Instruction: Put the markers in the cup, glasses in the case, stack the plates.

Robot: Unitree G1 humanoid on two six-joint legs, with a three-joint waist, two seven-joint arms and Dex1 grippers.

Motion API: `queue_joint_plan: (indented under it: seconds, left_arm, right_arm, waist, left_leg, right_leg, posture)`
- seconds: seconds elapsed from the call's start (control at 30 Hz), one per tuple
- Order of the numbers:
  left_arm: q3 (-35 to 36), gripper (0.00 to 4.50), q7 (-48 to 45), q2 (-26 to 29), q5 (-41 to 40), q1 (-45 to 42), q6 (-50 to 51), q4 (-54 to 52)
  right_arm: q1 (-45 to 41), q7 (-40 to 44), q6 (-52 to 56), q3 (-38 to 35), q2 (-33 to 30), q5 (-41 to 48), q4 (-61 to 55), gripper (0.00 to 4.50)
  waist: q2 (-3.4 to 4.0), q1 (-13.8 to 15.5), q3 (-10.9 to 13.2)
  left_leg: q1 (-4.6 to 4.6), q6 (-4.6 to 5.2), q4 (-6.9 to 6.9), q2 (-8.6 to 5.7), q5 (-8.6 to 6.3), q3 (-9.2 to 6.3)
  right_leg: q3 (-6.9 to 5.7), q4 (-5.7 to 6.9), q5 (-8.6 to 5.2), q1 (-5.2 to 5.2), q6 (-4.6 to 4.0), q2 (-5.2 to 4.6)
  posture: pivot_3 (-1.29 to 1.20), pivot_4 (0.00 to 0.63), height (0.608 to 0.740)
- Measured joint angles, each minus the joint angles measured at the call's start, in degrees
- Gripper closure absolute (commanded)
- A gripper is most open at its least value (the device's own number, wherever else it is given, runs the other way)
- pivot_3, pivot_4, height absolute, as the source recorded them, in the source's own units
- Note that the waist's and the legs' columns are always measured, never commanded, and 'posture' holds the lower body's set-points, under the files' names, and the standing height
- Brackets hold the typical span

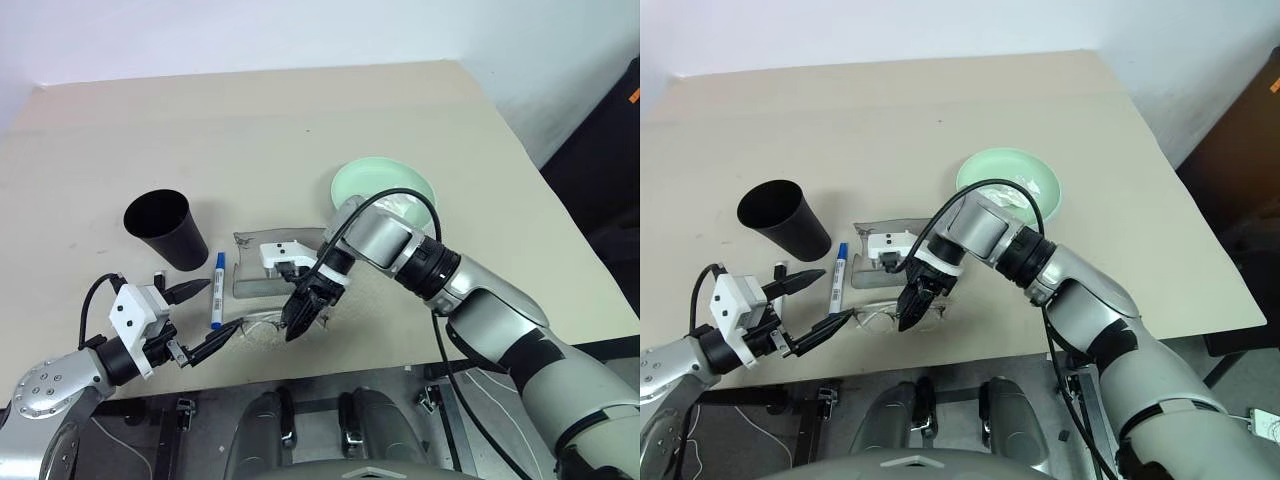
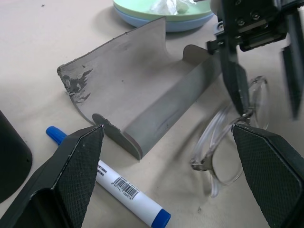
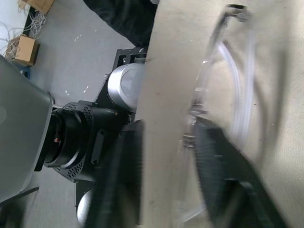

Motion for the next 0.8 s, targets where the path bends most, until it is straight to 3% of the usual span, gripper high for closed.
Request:
queue_joint_plan:
  seconds: [0.07, 0.4, 0.8]
  left_arm:
    - [0.0, 0.0, -0.1, 0.0, 0.1, 0.2, -0.1, 0.0]
    - [-0.2, 0.0, -0.2, 0.0, 0.5, -0.2, -0.2, 0.1]
    - [2.1, 0.0, -2.3, 0.0, 0.6, 2.5, -2.9, 2.8]
  right_arm:
    - [0.0, -0.3, 0.0, 0.0, 0.3, 0.0, 0.2, 4.47]
    - [-0.1, -0.9, -0.3, -1.7, 0.5, -0.1, 1.9, 4.47]
    - [-6.7, 1.8, -2.5, -12.2, -8.6, 8.8, 2.5, 4.47]
  waist:
    - [0.0, 0.0, 0.0]
    - [0.0, 0.0, 0.0]
    - [0.01, -0.1, 0.0]
  left_leg:
    - [0.0, 0.0, -0.01, 0.0, 0.0, 0.0]
    - [0.0, 0.0, -0.01, 0.0, 0.0, 0.0]
    - [-0.08, 0.0, -0.09, -0.03, 0.0, 0.0]
  right_leg:
    - [0.0, 0.0, 0.0, 0.0, 0.0, 0.0]
    - [0.0, 0.0, 0.0, -0.02, 0.0, 0.0]
    - [-0.01, -0.01, -0.02, -0.1, -0.03, -0.03]
  posture:
    - [0.0, 0.15, 0.715]
    - [0.0, 0.15, 0.715]
    - [0.0, 0.15, 0.715]
